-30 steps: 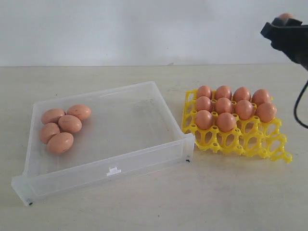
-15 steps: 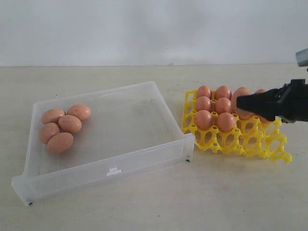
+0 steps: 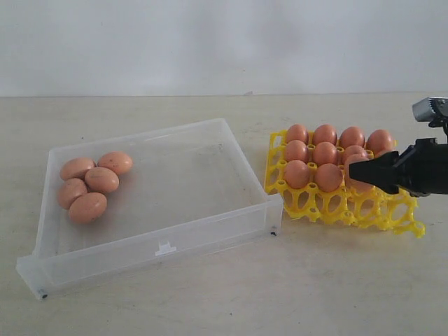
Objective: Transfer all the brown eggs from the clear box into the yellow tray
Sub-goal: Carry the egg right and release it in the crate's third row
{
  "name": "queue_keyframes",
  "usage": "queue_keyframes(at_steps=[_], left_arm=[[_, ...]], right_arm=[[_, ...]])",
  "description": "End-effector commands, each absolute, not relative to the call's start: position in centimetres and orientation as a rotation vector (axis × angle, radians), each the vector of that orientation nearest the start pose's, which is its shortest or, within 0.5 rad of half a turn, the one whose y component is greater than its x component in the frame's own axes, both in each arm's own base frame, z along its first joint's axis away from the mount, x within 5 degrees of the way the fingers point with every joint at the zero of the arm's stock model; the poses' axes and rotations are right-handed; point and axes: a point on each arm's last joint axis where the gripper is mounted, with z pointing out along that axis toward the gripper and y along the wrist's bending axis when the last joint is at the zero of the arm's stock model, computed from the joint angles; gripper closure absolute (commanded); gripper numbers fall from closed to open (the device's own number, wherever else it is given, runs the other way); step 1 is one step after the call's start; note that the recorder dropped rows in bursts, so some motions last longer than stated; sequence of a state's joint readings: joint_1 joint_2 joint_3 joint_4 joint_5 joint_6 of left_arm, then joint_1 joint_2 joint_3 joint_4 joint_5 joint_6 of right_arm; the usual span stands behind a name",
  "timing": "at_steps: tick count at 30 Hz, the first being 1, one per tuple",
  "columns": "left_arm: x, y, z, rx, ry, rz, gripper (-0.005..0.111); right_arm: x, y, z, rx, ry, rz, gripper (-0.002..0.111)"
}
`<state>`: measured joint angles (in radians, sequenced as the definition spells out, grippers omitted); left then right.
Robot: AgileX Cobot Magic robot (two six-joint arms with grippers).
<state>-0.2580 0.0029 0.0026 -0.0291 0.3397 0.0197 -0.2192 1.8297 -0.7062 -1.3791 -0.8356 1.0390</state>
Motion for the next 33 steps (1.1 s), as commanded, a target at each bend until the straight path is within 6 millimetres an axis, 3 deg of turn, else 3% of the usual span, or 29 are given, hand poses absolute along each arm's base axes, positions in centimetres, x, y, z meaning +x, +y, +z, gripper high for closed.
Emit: queue_keyframes(at_steps=[1,7,14,17,25,28,31,33], left_arm=[[5.2,-1.5,18.3,0.230,1.811,-0.204,0.111],[5.2,-1.5,18.3,0.230,1.811,-0.204,0.111],[5.2,-1.5,18.3,0.230,1.811,-0.204,0.111],[5.2,-1.5,18.3,0.230,1.811,-0.204,0.111],[5.2,-1.5,18.3,0.230,1.811,-0.204,0.111],[5.2,-1.5,18.3,0.230,1.811,-0.204,0.111],[5.2,-1.5,18.3,0.230,1.811,-0.204,0.111],[5.2,-1.5,18.3,0.230,1.811,-0.204,0.111]], right_arm=[[30.9,0.1,13.8,-0.386,2.113,0.684,0.109],[31.1,0.0,13.9,-0.403,2.087,0.653,0.102],[31.1,0.1,14.0,-0.407,2.079,0.661,0.057],[31.1,0.0,14.1,-0.397,2.075,0.662,0.045],[31.3,0.0,14.2,-0.352,2.061,0.670,0.045],[31.2,0.6,15.0,-0.353,1.983,0.776,0.045],[31.0,1.8,16.7,-0.364,1.814,0.957,0.055],[31.2,3.0,17.5,-0.337,1.734,1.018,0.070]])
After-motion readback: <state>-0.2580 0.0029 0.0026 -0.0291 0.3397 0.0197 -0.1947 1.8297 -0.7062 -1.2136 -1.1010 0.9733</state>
